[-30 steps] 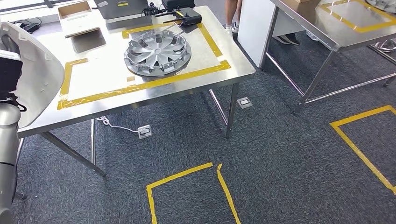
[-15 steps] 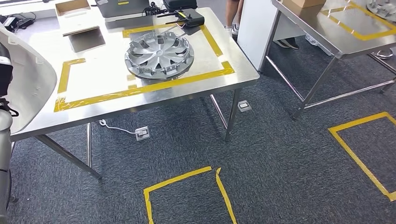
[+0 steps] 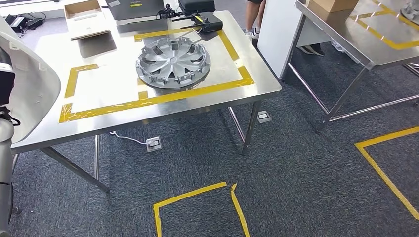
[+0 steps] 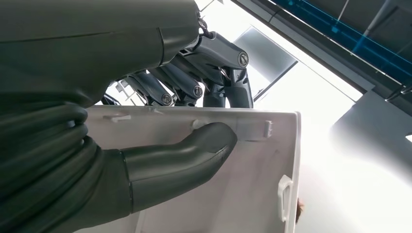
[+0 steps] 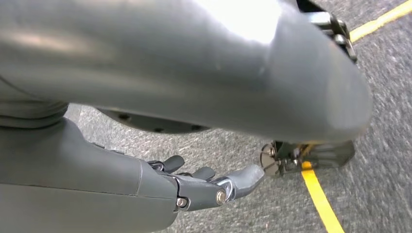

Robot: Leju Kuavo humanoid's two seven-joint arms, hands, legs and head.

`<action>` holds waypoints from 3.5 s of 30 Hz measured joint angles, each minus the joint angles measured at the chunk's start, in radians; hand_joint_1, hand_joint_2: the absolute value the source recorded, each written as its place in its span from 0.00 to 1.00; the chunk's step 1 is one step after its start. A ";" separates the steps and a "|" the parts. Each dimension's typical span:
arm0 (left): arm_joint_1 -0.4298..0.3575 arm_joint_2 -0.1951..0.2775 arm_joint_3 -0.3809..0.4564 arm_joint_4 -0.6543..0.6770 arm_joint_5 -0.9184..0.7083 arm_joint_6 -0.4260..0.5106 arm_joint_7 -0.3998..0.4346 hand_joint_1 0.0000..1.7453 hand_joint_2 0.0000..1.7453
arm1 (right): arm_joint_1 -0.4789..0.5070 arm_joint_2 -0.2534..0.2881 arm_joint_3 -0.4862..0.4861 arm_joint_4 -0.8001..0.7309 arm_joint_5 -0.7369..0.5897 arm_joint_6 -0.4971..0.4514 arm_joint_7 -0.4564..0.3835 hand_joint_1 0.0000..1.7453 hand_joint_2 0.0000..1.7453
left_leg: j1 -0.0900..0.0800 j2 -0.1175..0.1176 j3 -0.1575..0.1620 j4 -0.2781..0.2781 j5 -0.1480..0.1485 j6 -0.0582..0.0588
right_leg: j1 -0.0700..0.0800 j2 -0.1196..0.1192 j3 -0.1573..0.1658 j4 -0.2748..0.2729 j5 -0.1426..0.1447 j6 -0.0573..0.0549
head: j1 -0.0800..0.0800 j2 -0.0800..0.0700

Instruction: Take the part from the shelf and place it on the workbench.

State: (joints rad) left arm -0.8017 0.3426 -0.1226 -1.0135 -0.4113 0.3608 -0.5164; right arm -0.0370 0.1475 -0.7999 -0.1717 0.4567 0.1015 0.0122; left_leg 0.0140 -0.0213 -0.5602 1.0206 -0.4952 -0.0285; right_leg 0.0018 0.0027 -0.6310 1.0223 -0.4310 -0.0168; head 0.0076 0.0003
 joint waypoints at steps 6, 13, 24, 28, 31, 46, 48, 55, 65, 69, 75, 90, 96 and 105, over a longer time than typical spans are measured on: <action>-0.001 0.006 0.007 -0.002 -0.004 -0.009 0.002 1.00 1.00 | 0.001 0.001 0.000 0.000 -0.005 0.002 0.000 0.00 0.00 | 0.004 0.013 -0.155 0.275 -0.090 -0.022 | -0.008 -0.001 0.050 -0.017 -0.024 -0.019 | -0.010 0.000; -0.007 0.003 0.007 0.008 -0.009 -0.010 0.000 1.00 1.00 | 0.000 0.001 0.000 0.000 -0.006 0.002 -0.001 0.00 0.00 | 0.002 0.025 -0.073 0.001 0.088 -0.005 | -0.004 0.001 0.098 -0.013 -0.078 0.009 | -0.013 0.000; -0.013 -0.008 0.007 0.019 -0.010 -0.009 -0.002 1.00 1.00 | 0.001 0.000 0.000 0.000 -0.009 0.002 0.000 0.00 0.00 | -0.008 0.014 -0.016 -0.002 0.030 0.045 | -0.002 -0.002 -0.092 0.218 -0.085 0.028 | -0.005 0.000; -0.017 -0.010 0.007 0.021 -0.010 -0.009 -0.004 1.00 1.00 | 0.000 -0.001 -0.001 0.000 -0.009 0.001 0.000 0.00 0.00 | -0.013 0.011 0.011 -0.003 0.003 0.031 | 0.012 -0.004 -0.010 -0.004 0.019 -0.003 | -0.005 0.000; -0.018 -0.011 0.007 0.021 -0.011 -0.007 -0.007 1.00 1.00 | -0.001 -0.001 -0.002 0.000 -0.009 0.001 0.000 0.00 0.00 | -0.012 0.011 0.017 -0.005 -0.007 0.014 | 0.008 -0.005 0.007 -0.017 0.010 -0.012 | -0.005 0.000; -0.002 0.001 0.013 0.029 -0.017 -0.002 -0.006 1.00 1.00 | -0.002 0.000 -0.002 -0.001 0.003 0.003 -0.001 0.00 0.00 | 0.008 0.021 -0.062 0.003 0.065 0.007 | -0.008 -0.001 0.097 -0.010 -0.087 0.024 | -0.012 0.000; -0.003 0.004 0.016 0.024 -0.017 -0.002 -0.007 1.00 1.00 | -0.003 0.000 -0.002 -0.001 0.003 0.003 -0.002 0.00 0.00 | 0.010 0.019 -0.052 0.001 0.057 0.022 | -0.010 -0.001 0.073 0.045 -0.114 0.034 | -0.009 0.000; 0.003 0.002 0.017 0.025 -0.015 -0.003 -0.008 1.00 1.00 | 0.001 0.000 -0.003 -0.001 0.001 0.001 -0.001 0.00 0.00 | 0.004 0.014 0.001 0.000 0.011 0.030 | -0.005 -0.001 -0.083 0.183 -0.054 0.023 | -0.004 0.000; -0.008 0.002 0.017 0.028 -0.014 -0.004 -0.014 1.00 1.00 | 0.001 -0.001 -0.005 -0.001 -0.003 0.001 -0.002 0.00 0.00 | 0.003 0.016 0.005 0.054 -0.052 -0.013 | -0.002 0.000 0.025 -0.025 -0.001 -0.023 | -0.017 0.000; -0.009 0.002 0.017 0.030 -0.015 -0.004 -0.015 1.00 1.00 | 0.000 -0.001 -0.005 -0.001 -0.004 0.002 -0.002 0.00 0.00 | 0.003 0.015 -0.031 0.113 -0.074 -0.015 | -0.002 0.000 0.030 -0.025 -0.006 -0.025 | -0.017 0.000; -0.013 -0.003 0.016 0.048 -0.015 -0.004 -0.015 1.00 1.00 | 0.000 0.001 -0.006 -0.001 -0.006 0.002 -0.001 0.00 0.00 | 0.002 0.019 -0.062 0.011 0.070 -0.006 | 0.001 0.005 0.100 -0.011 -0.086 -0.001 | -0.017 0.000; -0.027 -0.017 0.015 0.073 -0.010 0.002 -0.026 1.00 1.00 | 0.002 -0.001 -0.006 -0.002 0.001 0.003 -0.002 0.00 0.00 | 0.001 0.013 0.028 -0.004 -0.021 0.014 | 0.008 0.000 -0.025 0.009 0.024 0.000 | -0.008 0.000; -0.036 -0.014 0.015 0.082 -0.008 0.004 -0.028 1.00 1.00 | 0.003 -0.002 -0.006 -0.002 0.003 0.007 -0.002 0.00 0.00 | 0.004 0.016 -0.018 0.102 -0.079 -0.015 | 0.002 0.001 0.015 -0.019 0.003 -0.026 | -0.018 0.000; -0.043 -0.013 0.012 0.120 -0.006 0.007 -0.021 1.00 1.00 | 0.003 -0.002 -0.006 -0.002 0.003 0.012 -0.001 0.00 0.00 | 0.004 0.019 -0.061 0.014 0.067 -0.013 | 0.004 0.007 0.056 0.000 -0.050 -0.009 | -0.021 0.000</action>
State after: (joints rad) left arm -0.8445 0.3292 -0.1103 -0.8933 -0.4174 0.3677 -0.5372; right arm -0.0342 0.1451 -0.8062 -0.1736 0.4596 0.1134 0.0112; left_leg 0.0184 -0.0020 -0.6212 1.0347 -0.4283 -0.0410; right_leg 0.0059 0.0098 -0.5750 1.0225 -0.4813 -0.0257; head -0.0137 0.0004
